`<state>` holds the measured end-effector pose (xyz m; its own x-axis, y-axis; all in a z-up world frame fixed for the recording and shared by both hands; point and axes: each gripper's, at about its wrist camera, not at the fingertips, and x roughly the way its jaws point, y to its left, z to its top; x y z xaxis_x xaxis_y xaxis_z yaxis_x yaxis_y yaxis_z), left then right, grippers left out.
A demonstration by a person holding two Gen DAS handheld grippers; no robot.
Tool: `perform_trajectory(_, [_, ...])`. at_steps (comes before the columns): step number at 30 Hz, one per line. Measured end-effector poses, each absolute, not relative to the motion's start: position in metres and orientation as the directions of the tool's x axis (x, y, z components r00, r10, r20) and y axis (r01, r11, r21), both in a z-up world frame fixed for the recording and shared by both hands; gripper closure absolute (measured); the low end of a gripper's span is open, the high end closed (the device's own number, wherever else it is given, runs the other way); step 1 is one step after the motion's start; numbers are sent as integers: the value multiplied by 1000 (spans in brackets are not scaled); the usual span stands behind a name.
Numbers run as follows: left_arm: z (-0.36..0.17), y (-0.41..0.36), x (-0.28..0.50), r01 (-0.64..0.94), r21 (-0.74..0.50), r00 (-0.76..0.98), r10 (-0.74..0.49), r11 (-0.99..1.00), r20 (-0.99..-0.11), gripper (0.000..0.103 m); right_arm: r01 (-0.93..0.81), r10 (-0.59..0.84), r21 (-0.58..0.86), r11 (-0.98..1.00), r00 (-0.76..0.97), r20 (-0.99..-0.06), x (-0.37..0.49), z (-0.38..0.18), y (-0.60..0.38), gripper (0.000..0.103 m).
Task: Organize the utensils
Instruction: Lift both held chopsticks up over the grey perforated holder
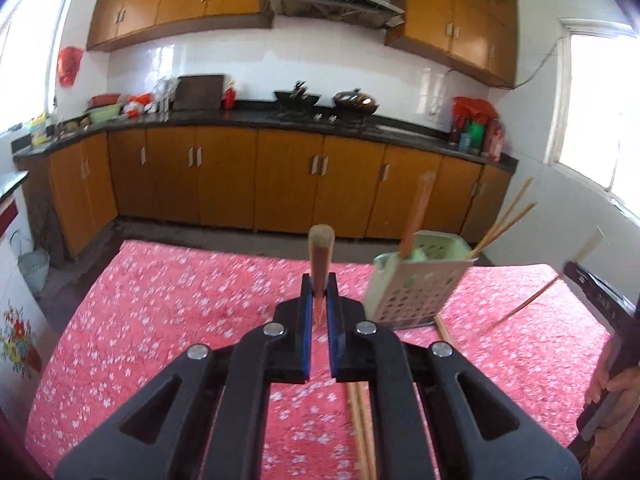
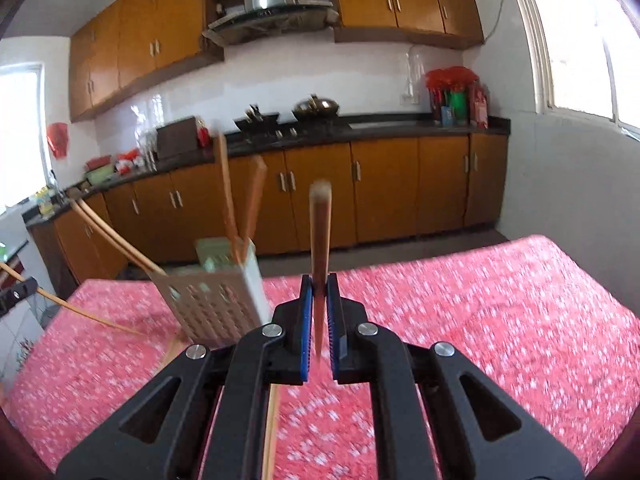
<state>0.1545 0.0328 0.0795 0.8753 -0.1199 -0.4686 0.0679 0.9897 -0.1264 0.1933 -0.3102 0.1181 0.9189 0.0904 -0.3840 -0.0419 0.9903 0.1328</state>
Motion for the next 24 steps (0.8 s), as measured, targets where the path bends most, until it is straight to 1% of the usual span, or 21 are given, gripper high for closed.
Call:
perform_trajectory(6, [116, 7, 146, 169, -137, 886, -211, 976, -413, 95, -131, 173, 163, 978, 945, -279, 188, 162, -295, 95])
perform_trajectory(12, [146, -17, 144, 242, -143, 886, -279, 960, -371, 95, -182, 212, 160, 970, 957, -198, 189, 186, -273, 95])
perform_trajectory(18, [176, -35, 167, 244, -118, 913, -269, 963, -306, 95, -170, 190, 158, 973, 974, -122, 209, 203, -259, 95])
perform_trajectory(24, [196, -42, 191, 209, -109, 943, -230, 972, -242, 95, -111, 125, 198, 974, 991, -55, 236, 212, -259, 95])
